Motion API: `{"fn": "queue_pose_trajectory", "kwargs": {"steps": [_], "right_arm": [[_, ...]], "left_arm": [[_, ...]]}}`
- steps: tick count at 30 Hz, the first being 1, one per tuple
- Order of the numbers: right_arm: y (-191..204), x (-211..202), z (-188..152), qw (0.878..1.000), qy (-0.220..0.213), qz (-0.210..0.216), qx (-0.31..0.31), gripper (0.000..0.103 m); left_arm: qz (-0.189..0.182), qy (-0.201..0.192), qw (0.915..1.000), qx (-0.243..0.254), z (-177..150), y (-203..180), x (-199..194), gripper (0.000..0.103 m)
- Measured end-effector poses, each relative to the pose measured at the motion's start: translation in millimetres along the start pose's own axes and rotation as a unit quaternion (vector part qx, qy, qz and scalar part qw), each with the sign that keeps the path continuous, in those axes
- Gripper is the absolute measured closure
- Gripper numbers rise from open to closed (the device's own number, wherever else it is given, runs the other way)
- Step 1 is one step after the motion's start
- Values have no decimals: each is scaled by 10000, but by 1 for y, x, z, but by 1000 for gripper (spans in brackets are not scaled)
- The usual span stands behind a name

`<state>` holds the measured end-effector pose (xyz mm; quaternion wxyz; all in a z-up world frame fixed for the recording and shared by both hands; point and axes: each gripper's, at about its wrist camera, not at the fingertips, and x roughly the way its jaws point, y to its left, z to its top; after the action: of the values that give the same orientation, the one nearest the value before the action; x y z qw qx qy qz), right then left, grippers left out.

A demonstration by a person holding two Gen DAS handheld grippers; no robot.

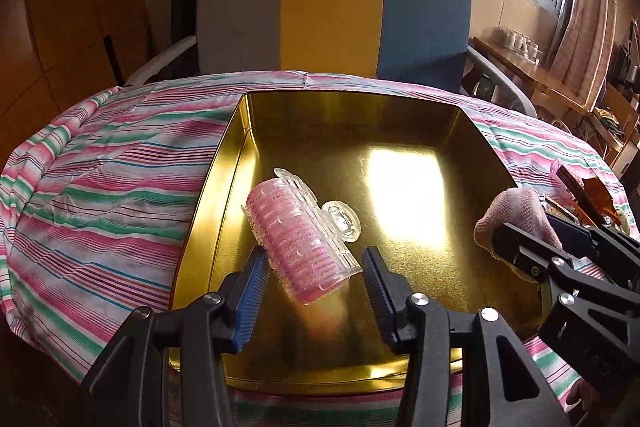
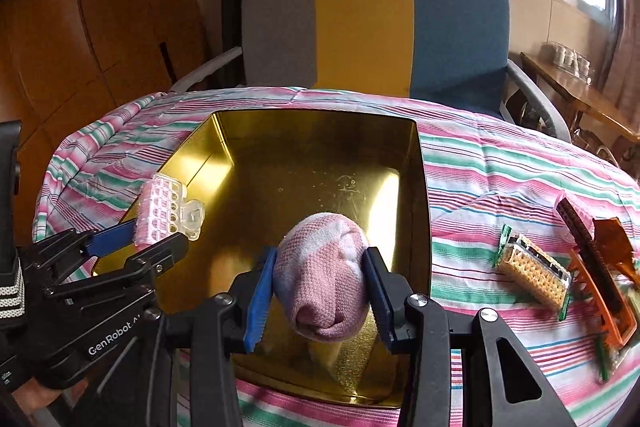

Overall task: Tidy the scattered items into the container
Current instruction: 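Carry both items over the gold tray and open the left tool to drop the curler, then open the right tool to release the pink sock into the tray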

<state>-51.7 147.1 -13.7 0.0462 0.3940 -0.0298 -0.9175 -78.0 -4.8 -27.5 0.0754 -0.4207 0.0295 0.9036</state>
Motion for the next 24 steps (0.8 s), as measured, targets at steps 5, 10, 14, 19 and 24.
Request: {"fn": "queue_pose_trajectory", "kwargs": {"steps": [5,10,14,19,24], "right_arm": [[-1,10,5,9999,79,-38,58,57],[-1,15,3,9999,139,31,92,56],[0,15,1,9998,151,49,94,56],[0,9,2,9996,54,210,190,49],[-1,-2,3,9994,-73,258,240,47]], "left_arm": [[111,90,9999,17,3,1,9,54],[195,140,9997,-54,3,4,13,54],[222,164,9996,-97,0,7,13,54],[178,171,9993,-274,-4,13,9,49],[191,77,9989,-417,-7,19,-2,48]]}}
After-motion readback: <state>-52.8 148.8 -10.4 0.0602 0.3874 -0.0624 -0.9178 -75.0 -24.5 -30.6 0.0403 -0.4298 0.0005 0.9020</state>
